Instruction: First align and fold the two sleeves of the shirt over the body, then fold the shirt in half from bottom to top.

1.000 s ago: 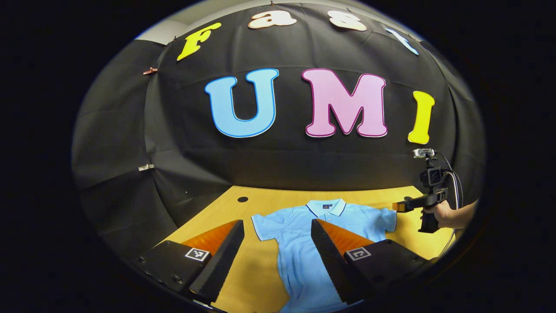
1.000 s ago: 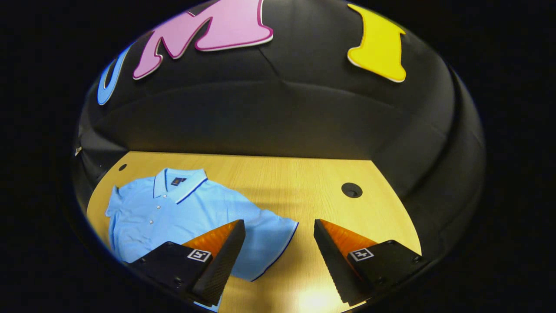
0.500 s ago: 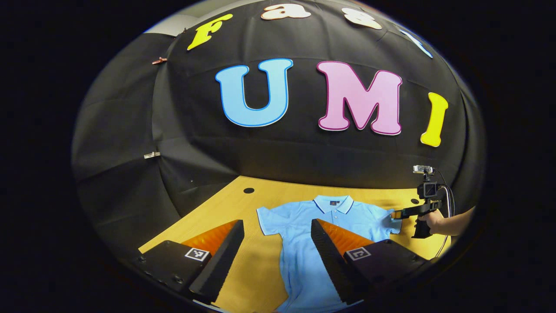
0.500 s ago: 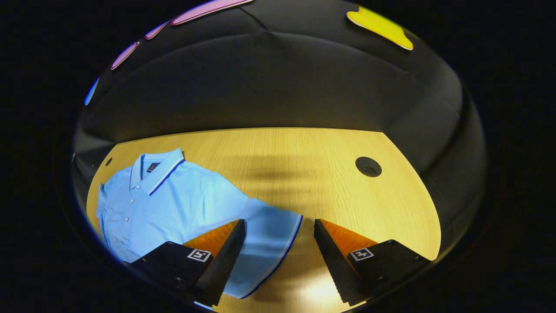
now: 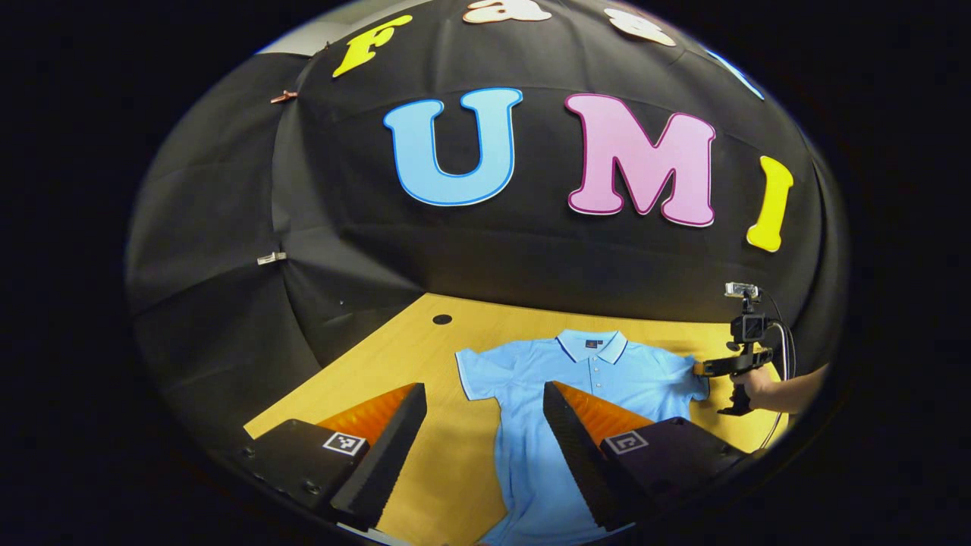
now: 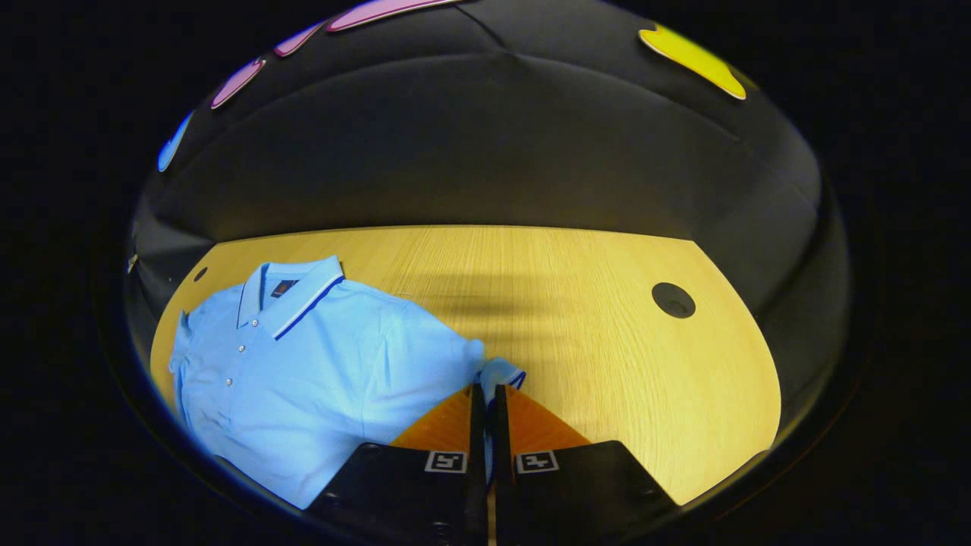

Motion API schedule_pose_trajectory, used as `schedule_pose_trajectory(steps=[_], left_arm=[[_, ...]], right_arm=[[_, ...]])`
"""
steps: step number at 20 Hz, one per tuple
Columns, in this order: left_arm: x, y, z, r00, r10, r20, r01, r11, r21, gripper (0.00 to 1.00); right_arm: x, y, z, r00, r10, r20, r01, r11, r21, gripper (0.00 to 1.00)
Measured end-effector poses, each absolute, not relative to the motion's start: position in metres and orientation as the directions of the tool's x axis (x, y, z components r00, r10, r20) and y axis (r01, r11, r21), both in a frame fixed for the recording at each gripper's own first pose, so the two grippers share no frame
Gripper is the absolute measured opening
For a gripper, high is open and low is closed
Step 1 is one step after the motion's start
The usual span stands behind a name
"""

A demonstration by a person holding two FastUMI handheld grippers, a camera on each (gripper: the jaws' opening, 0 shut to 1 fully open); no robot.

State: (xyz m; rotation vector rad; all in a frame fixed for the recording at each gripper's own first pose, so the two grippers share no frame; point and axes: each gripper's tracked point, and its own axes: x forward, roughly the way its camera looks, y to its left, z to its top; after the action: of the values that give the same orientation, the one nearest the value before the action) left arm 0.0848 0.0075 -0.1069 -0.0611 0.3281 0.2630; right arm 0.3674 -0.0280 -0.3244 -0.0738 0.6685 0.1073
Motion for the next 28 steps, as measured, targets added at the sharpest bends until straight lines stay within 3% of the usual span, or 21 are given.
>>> schedule_pose_trajectory(steps=[7, 13, 22, 24, 25, 28], left_arm=[[0.082, 0.01, -0.108, 0.911, 0.255, -0.324, -0.276, 0.961, -0.02, 0.98], [0.081, 0.003, -0.111, 0.919, 0.233, -0.318, -0.252, 0.967, -0.021, 0.98], [0.067, 0.019, -0.113, 0.918, 0.221, -0.328, -0.252, 0.966, -0.053, 0.98], [0.067, 0.027, -0.119, 0.915, 0.221, -0.337, -0.257, 0.964, -0.066, 0.98], [0.067, 0.031, -0.122, 0.914, 0.221, -0.341, -0.26, 0.963, -0.074, 0.98], [0.07, 0.043, -0.13, 0.912, 0.217, -0.347, -0.261, 0.961, -0.086, 0.99]], right_arm=[[0.371, -0.014, -0.295, 0.806, 0.102, -0.583, -0.159, 0.986, -0.046, 0.06], [0.365, 0.04, -0.256, 0.828, 0.19, -0.527, -0.29, 0.95, -0.112, 0.05], [0.325, 0.152, -0.263, 0.766, 0.317, -0.559, -0.435, 0.896, -0.087, 0.06], [0.315, 0.17, -0.269, 0.75, 0.333, -0.572, -0.454, 0.888, -0.078, 0.08], [0.309, 0.179, -0.272, 0.742, 0.343, -0.576, -0.464, 0.883, -0.072, 0.13], [0.293, 0.199, -0.281, 0.717, 0.366, -0.594, -0.494, 0.867, -0.062, 0.14]])
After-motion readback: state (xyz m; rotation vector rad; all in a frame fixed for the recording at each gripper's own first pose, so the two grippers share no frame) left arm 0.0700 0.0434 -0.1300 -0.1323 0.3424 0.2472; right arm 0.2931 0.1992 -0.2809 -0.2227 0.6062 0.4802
